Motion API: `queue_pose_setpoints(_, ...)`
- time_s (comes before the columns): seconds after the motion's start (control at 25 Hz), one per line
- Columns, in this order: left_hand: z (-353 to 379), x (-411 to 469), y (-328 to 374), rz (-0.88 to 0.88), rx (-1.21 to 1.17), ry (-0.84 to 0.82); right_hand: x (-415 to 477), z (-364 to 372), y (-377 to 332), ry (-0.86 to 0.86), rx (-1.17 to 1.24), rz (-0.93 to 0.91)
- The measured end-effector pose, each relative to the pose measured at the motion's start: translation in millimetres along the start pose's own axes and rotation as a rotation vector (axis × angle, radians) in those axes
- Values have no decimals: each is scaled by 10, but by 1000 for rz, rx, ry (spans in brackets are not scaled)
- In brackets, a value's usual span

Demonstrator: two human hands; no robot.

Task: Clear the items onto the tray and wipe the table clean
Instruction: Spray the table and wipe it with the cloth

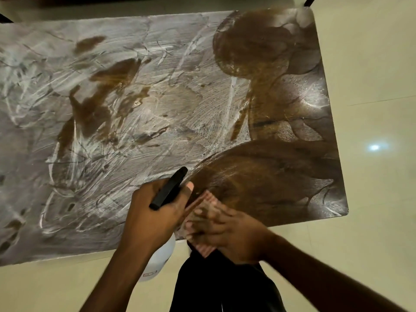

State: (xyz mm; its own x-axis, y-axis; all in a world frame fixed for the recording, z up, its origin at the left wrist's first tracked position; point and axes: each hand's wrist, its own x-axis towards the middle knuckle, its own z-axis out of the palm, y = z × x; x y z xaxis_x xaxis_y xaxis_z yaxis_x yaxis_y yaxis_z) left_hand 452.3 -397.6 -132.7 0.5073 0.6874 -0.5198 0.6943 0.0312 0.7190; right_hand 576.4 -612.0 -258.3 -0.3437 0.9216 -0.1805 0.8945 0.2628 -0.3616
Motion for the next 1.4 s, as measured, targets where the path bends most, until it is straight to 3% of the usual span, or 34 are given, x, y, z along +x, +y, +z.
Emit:
queue_pose_setpoints(0.08,-17,57,21,-6,-25,-14,-307,-208,630,52,-13,282)
queue_pose_setpoints(0.16,-40,83,80,-9,-65,-37,-426,-472,1153,247,110,744)
queue_pose_setpoints(0.24,-79,102,128,7,-78,-44,-125,-676,1323,506,292,1222)
queue_pose_setpoints(0.32,-111,145,183,15,-72,-30,464,-739,1202,594,353,1493)
queue_pose_setpoints(0.36,-125,188,205,13,-75,-15,758,-693,1032,559,320,1466)
queue_pose_setpoints(0.4,-135,243,227,6,-75,-1,1010,-611,802,510,272,1327)
queue_pose_setpoints(0.52,-149,417,326,11,-52,39,1195,-298,92,285,186,594)
queue_pose_setpoints(0.6,-152,552,422,23,-38,61,930,-246,201,148,71,148)
queue_pose_setpoints(0.64,-160,608,481,25,-43,63,761,-307,427,92,9,30)
queue_pose_setpoints(0.72,-194,710,601,16,-62,56,419,-498,1078,64,-64,115)
queue_pose_setpoints(0.88,-162,873,798,16,-65,47,-55,-1042,2460,318,115,887)
queue_pose_setpoints(0.96,-102,943,892,-1,-70,48,215,-1260,2690,501,274,1268)
queue_pose_setpoints(1.04,-41,1013,967,-21,-92,51,701,-1303,2510,545,292,1399)
queue_pose_setpoints(1.12,-1,1078,1028,-24,-115,57,1108,-1099,1917,448,244,1155)
queue_pose_setpoints(1.24,42,1148,1096,-7,-113,45,1161,-667,905,208,216,446)
queue_pose_setpoints(1.32,37,1184,1131,-4,-99,43,927,-567,875,87,114,53)
queue_pose_setpoints(1.4,17,1230,1116,2,-94,39,709,-687,1345,18,14,-32)
